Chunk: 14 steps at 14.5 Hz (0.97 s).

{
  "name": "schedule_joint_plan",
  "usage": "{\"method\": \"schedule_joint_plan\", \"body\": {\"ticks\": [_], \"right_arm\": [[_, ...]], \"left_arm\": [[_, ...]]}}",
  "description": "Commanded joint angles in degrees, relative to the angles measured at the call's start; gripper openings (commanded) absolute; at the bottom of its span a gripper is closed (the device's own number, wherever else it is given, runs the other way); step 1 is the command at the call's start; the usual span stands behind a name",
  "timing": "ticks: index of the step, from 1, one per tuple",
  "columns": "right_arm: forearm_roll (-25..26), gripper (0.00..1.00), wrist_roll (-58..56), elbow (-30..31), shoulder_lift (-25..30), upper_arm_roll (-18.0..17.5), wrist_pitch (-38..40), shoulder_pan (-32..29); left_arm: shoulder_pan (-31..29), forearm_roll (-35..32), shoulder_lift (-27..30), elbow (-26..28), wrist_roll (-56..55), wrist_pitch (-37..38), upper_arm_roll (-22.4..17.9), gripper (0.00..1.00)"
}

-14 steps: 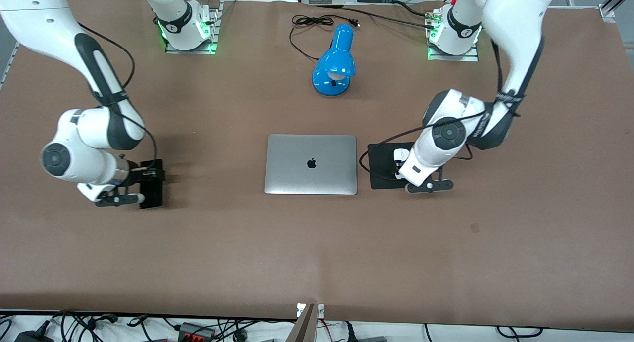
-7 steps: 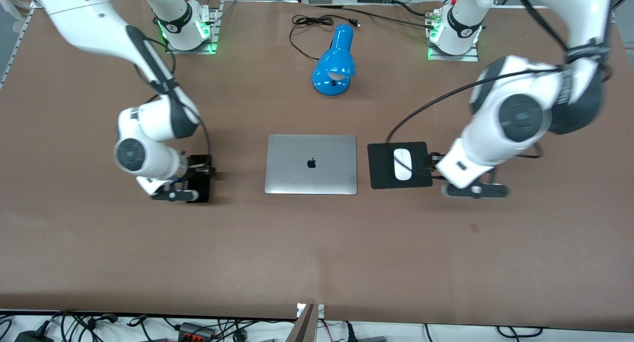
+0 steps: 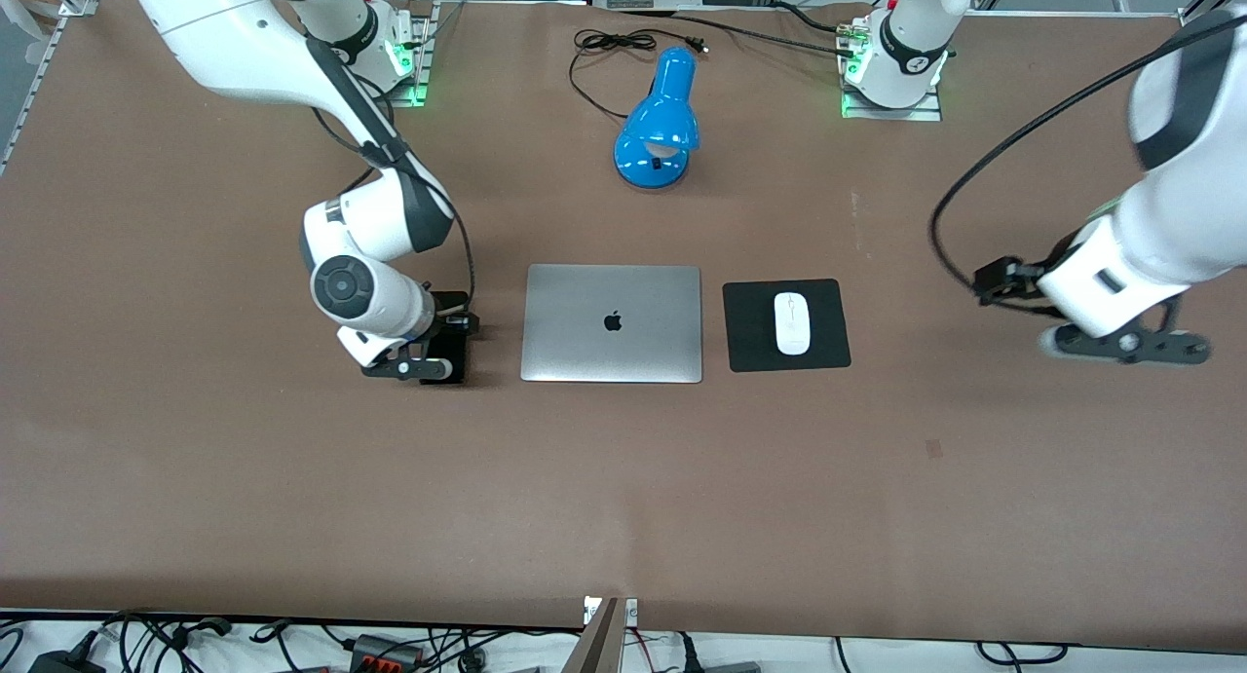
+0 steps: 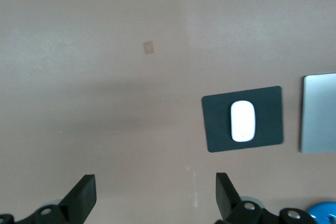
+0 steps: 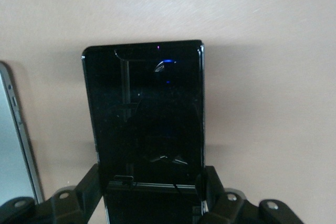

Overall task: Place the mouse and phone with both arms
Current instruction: 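Release the mouse and raise the left gripper while the right carries the phone, then lower the phone beside the laptop and open the right gripper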

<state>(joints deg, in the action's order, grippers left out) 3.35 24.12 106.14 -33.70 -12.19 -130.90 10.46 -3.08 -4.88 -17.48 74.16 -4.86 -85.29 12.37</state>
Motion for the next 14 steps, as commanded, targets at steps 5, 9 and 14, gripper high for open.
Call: {"method": "schedule_joint_plan", "body": {"ticks": [5, 9, 14], "right_arm": [[-0.9, 0.33, 1.8, 1.8, -1.2, 0.1, -4.2, 2.6], [-0.8, 1.0, 5.8, 1.1, 0.6, 0.1, -3.5, 2.7], [-0.7, 1.0, 4.3, -7.1, 7.3, 0.3, 7.6, 1.6]], "left_arm": [[10.7, 8.0, 15.7, 18.6, 2.8, -6.9, -16.4, 1.0], [8.2, 3.6, 20.1, 25.9, 2.7, -12.2, -13.0, 1.0], [7.0, 3.8, 19.4, 25.4, 2.8, -11.0, -12.5, 1.0]]}}
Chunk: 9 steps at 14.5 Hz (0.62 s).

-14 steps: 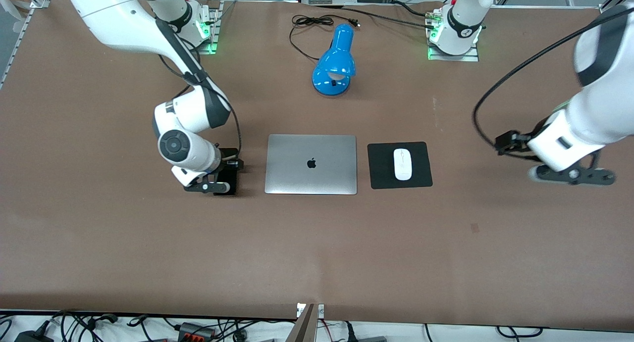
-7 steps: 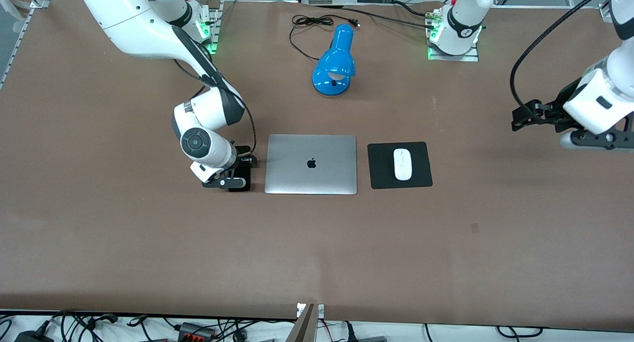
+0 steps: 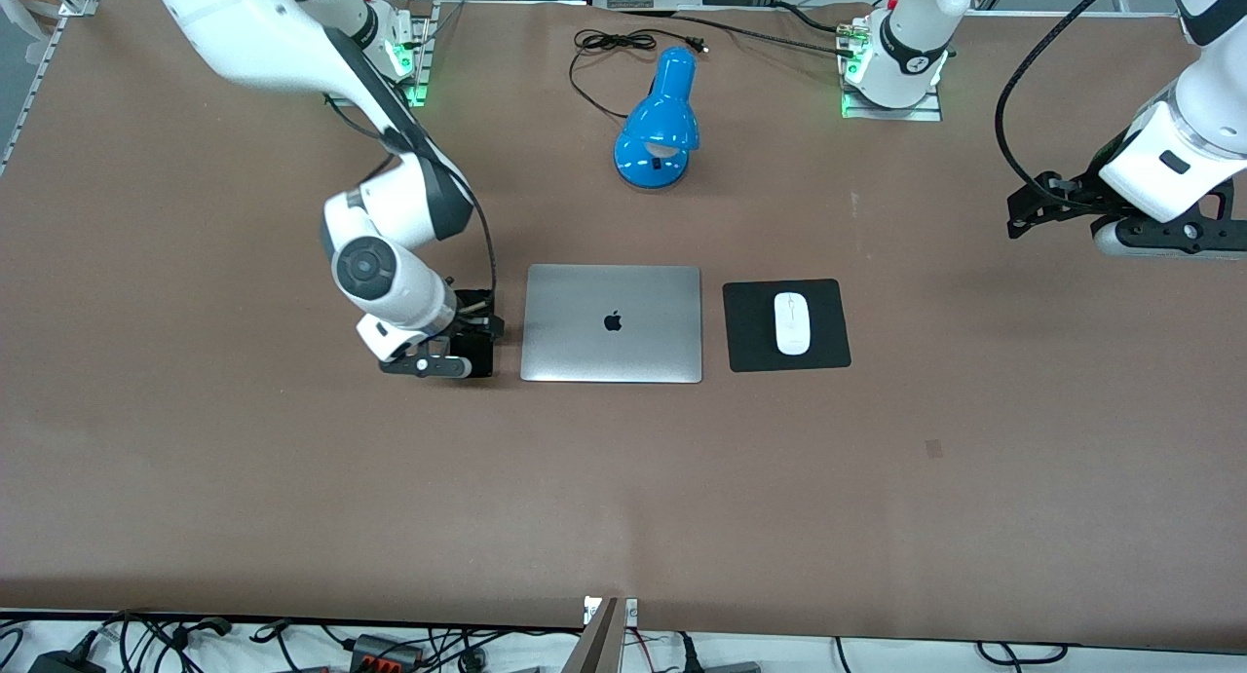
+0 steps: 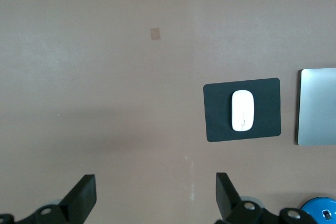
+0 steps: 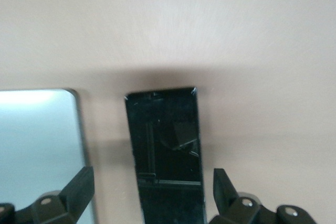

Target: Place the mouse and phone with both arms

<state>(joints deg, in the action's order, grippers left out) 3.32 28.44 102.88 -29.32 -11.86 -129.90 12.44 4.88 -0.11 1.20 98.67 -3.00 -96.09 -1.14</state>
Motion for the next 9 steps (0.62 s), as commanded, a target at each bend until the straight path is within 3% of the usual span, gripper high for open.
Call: {"method": "schedule_joint_plan", "body": {"ticks": [1, 3, 9], "right_arm": [[-0.4, 1.0, -0.7, -8.5, 3.0, 0.2, 12.6, -0.7], [-0.1, 1.0, -4.0, -17.3, 2.9, 0.2, 21.3, -1.6], [-0.2, 1.0, -10.0, -31.5, 4.1, 0.9, 38.6, -8.7]], "left_arm": [[-1.0, -0.6, 0.7, 0.7, 1.0, -0.1, 1.0, 1.0], [-0.9, -0.7, -0.3, -1.3, 0.8, 0.1, 1.0, 1.0], [-1.0, -0.6, -0.9, -2.5, 0.9, 1.8, 1.0, 1.0]]}}
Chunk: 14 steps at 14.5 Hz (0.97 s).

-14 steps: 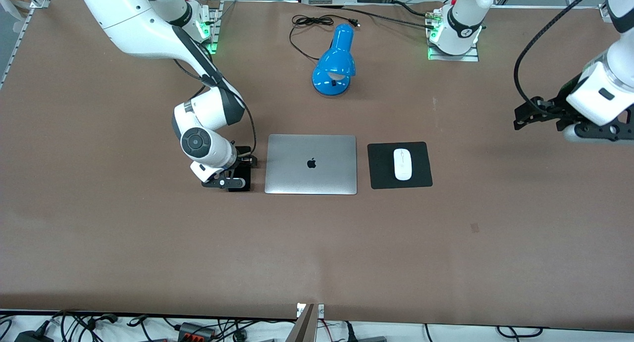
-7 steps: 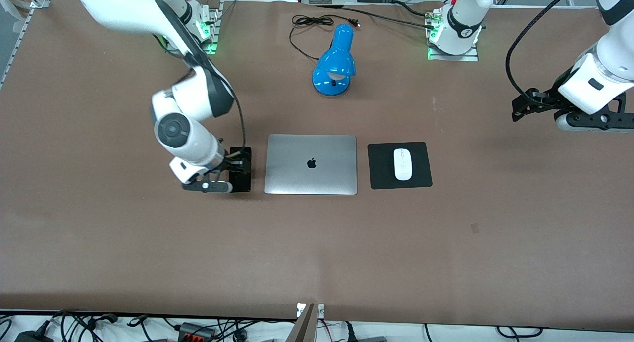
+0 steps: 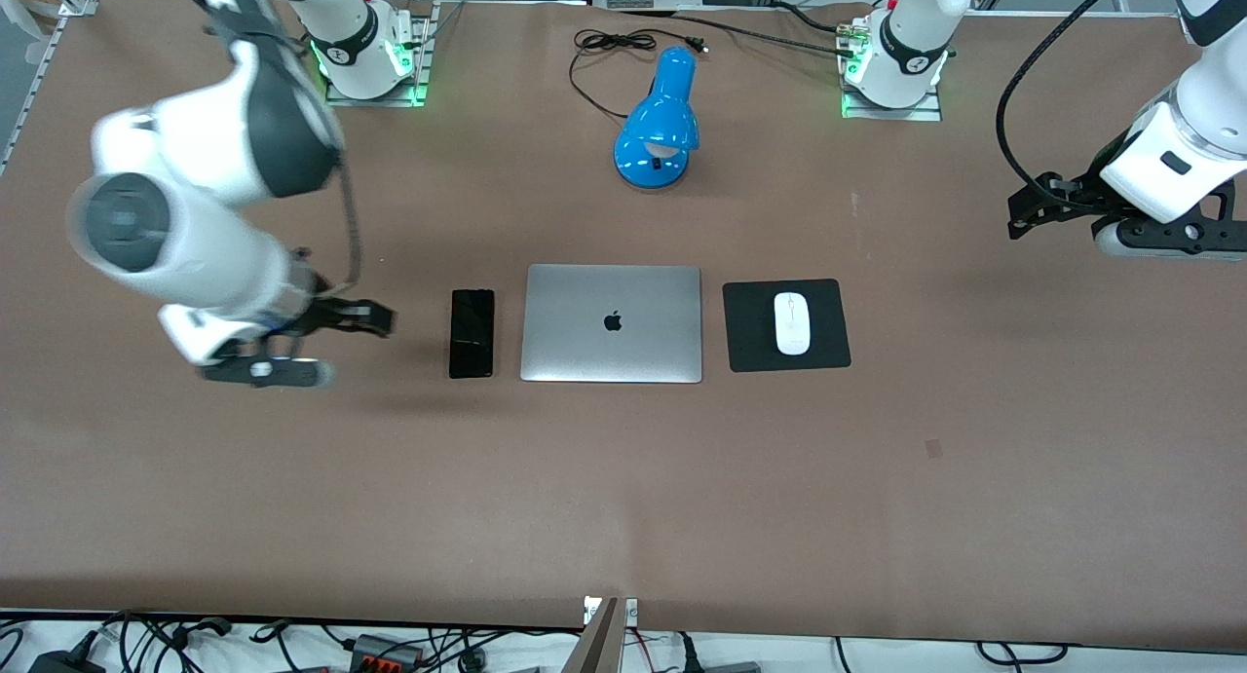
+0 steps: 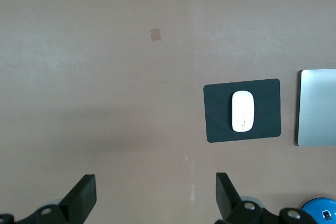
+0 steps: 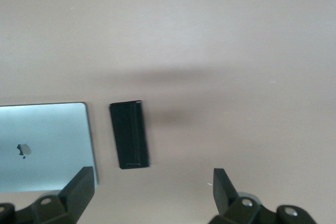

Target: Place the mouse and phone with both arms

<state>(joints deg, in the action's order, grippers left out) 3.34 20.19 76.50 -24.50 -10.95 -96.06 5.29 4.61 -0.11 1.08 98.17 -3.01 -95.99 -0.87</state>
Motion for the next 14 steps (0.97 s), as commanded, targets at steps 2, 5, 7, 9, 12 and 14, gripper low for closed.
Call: {"method": "schedule_joint_plan", "body": {"ticks": [2, 5, 7, 9, 12, 14], "right_arm": [[-0.6, 1.0, -4.8, -5.2, 2.3, 3.8, 4.9, -2.1], [-0.8, 1.0, -17.5, -5.0, 4.9, 11.4, 4.7, -1.9], [-1.1, 1.0, -19.1, -4.3, 6.1, 13.1, 4.9, -3.4], [-2.4, 1.0, -19.4, -4.0, 7.4, 12.8, 5.6, -5.5], [-2.4, 1.0, -22.3, -2.0, 9.8, 13.1, 7.6, -6.1], [-2.3, 1.0, -22.7, 0.2, 11.6, 13.1, 7.3, -6.3]], "left_arm": [[-0.7, -0.6, -1.3, -3.3, 0.5, 2.0, 0.7, 1.0], [-0.7, -0.7, -2.6, -5.4, 0.1, 2.1, 0.7, 1.0], [-0.6, -1.2, -2.6, -6.1, 0.8, 2.0, 0.7, 1.0], [-0.7, -0.9, -2.4, -6.3, 0.0, 2.6, 0.8, 1.0], [-0.7, -0.6, -2.1, -7.0, 0.2, 6.5, 0.7, 1.0], [-0.7, -0.6, -2.1, -7.6, 0.2, 6.6, 0.8, 1.0]]}}
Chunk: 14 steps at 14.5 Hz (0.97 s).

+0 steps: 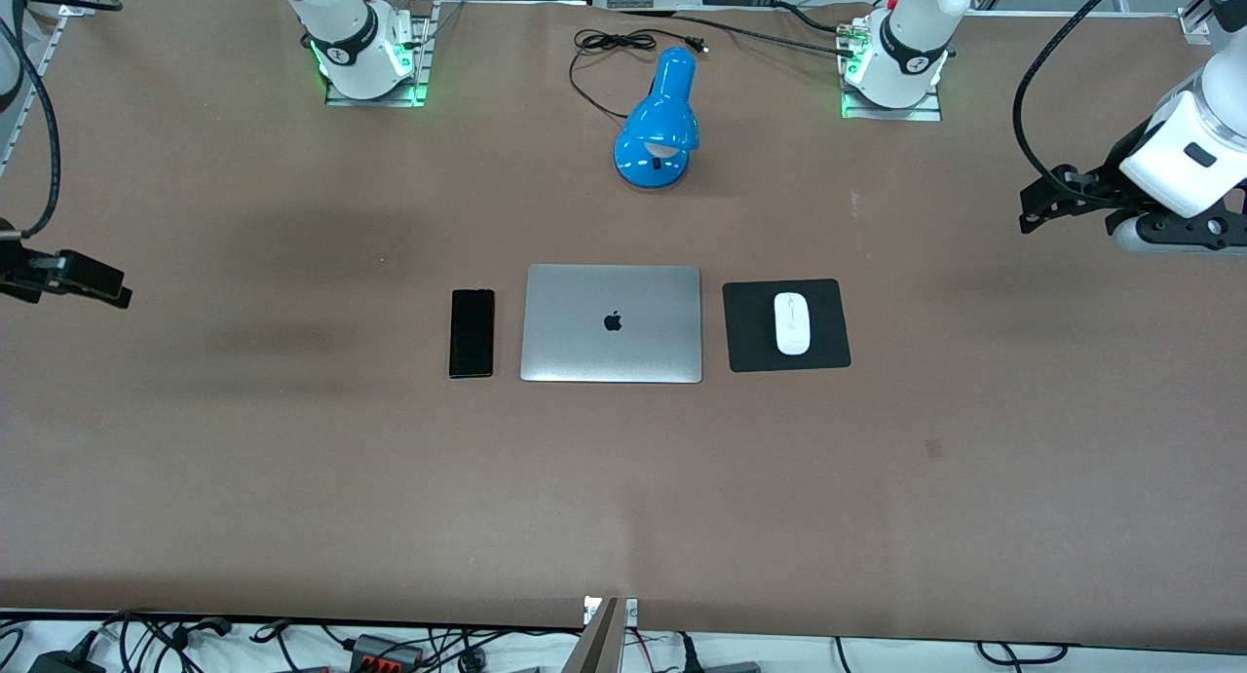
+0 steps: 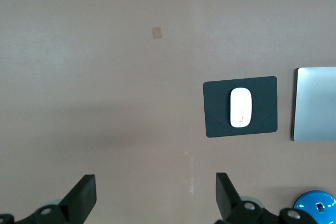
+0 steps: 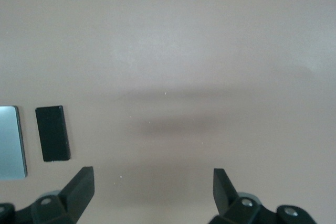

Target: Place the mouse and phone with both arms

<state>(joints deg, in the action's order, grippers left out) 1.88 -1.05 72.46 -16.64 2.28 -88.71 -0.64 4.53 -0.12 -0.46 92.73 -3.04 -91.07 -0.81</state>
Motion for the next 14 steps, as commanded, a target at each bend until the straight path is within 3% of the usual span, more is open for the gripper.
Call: {"method": "schedule_joint_plan", "body": {"ticks": [1, 6, 11, 14], "right_arm": [[-0.8, 1.0, -1.5, 6.3, 5.1, -0.1, -0.6, -0.3], [-0.8, 1.0, -0.5, 20.5, 14.2, -0.2, -6.1, -0.1], [-0.7, 1.0, -0.8, 24.9, 18.0, -0.2, -6.3, -0.1], [-0.6, 1.0, -0.6, 24.6, 18.6, -0.4, -5.9, 0.0]], "left_arm": [[-0.6, -0.6, -0.6, -2.1, 0.2, 1.8, 0.7, 1.0], [-0.6, -0.6, -0.6, -2.1, 0.2, 1.8, 0.7, 1.0], [-0.6, -0.6, -0.6, -2.1, 0.2, 1.9, 0.8, 1.0], [-0.6, -0.5, -0.6, -2.1, 0.3, 2.2, 0.7, 1.0]]}}
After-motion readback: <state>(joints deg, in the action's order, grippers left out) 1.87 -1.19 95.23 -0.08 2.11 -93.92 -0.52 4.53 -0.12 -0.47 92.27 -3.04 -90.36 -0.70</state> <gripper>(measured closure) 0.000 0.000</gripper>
